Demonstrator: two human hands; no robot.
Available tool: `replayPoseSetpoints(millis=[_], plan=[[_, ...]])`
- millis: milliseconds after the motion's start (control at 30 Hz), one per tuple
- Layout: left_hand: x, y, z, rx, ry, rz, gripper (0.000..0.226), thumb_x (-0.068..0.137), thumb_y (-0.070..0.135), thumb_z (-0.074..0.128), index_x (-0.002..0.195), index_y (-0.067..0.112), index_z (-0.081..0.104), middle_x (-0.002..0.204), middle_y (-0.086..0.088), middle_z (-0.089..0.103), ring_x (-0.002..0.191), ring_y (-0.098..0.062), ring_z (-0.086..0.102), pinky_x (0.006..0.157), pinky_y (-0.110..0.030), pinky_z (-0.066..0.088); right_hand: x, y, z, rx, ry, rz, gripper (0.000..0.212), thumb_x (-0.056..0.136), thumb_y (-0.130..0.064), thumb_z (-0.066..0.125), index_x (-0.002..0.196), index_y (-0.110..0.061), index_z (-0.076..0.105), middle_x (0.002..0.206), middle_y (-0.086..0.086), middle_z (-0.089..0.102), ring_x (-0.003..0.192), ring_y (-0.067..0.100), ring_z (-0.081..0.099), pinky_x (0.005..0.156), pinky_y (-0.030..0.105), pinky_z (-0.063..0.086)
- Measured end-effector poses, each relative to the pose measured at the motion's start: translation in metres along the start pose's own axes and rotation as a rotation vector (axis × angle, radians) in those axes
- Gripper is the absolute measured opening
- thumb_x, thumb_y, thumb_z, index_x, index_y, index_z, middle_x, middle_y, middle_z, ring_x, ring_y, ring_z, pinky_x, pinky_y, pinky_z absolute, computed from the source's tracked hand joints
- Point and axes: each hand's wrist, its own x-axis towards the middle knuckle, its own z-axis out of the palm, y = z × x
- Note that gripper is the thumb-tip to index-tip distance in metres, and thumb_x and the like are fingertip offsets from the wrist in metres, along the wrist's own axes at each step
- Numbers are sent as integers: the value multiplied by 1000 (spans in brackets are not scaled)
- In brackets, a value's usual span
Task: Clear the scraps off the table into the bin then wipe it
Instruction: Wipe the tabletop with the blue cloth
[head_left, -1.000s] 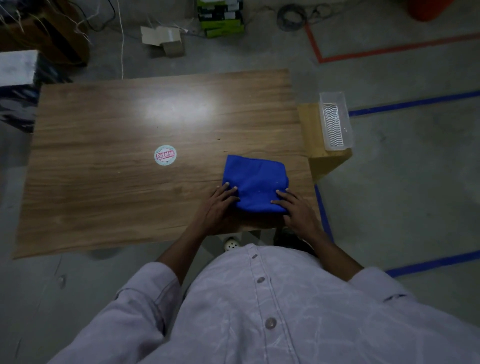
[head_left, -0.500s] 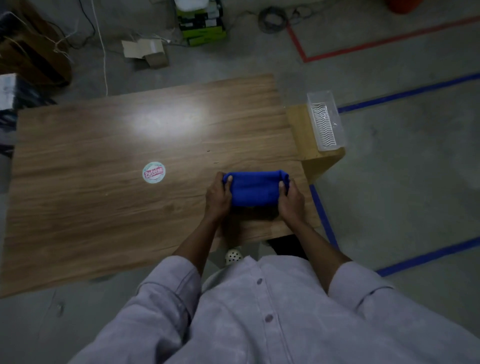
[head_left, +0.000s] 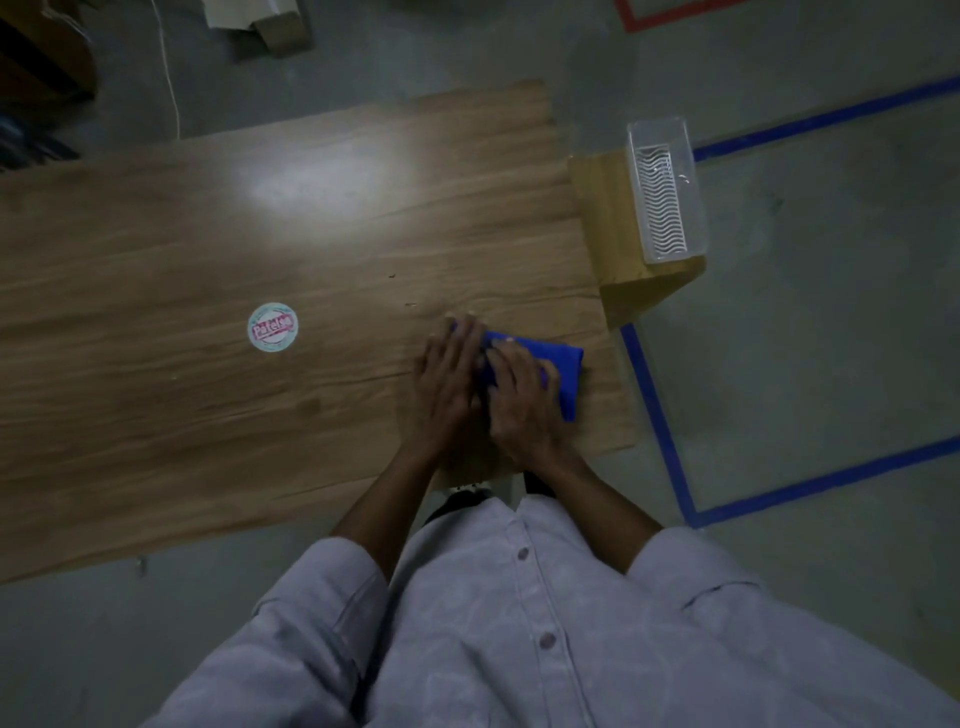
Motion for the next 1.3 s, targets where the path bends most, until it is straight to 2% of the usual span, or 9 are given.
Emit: replayPoseSetpoints(millis=[167,467,633,833,933,1033,1133,1233,1300], plan=[[-14,-25,16,130,-233,47,59,108,37,27,162,14,22,171,-4,14,158,-25,6,126,-53,11,-2,27,10,-139,-370,-29,65,106,-49,24,162,-24,4,170,-7,-3,156,16,-9,125,49,3],[16,-38,-1,315,-196,264,67,107,47,38,161,12,24,169,-10,19,156,-30,16,126,-54,9,8,24,-7,-67,-215,-174,62,105,-34,43,160,-16,22,169,-2,14,156,16,3,126,46,8],[6,-6,-14,261,-44,-225,72,106,50,36,158,2,25,166,-25,16,153,-43,17,125,-58,8,6,31,-7,41,-407,-126,80,97,-56,48,162,-24,15,169,-4,10,156,21,-1,125,41,9],[-34,23,-15,42,-2,-424,67,101,53,39,149,7,38,148,-22,44,126,-43,47,106,-57,39,18,12,-16,265,-132,147,45,81,-17,64,125,-9,68,122,15,65,110,36,63,91,45,54],[-21,31,-29,-334,14,-644,72,98,58,48,151,12,34,143,-16,49,128,-36,48,109,-53,38,25,-4,-40,494,-22,403,21,95,-15,62,114,-12,67,103,6,69,93,24,64,76,30,46],[6,40,-54,-925,-67,-909,88,85,77,55,150,22,32,138,-8,56,120,-31,61,100,-52,51,30,-12,-63,794,37,530,8,97,-22,65,104,-19,65,96,-1,69,86,15,65,73,37,51],[23,50,-64,-1338,-157,-931,57,91,50,72,134,16,58,125,-5,70,112,-30,69,82,-41,57,30,-8,-73,1015,67,618,19,95,-21,70,113,-20,64,106,-1,71,94,15,67,76,33,56],[32,55,-60,-1213,-164,-846,52,96,23,70,142,11,49,126,-9,65,102,-19,66,82,-35,55,31,-2,-74,1010,134,711,40,93,-26,72,130,-23,55,127,0,64,108,13,64,86,34,56],[36,50,-50,-798,-223,-711,62,99,25,66,151,11,36,135,-12,58,111,-20,60,93,-36,51,31,4,-69,722,159,737,51,97,-29,66,144,-23,47,140,1,56,120,17,57,94,35,50]])
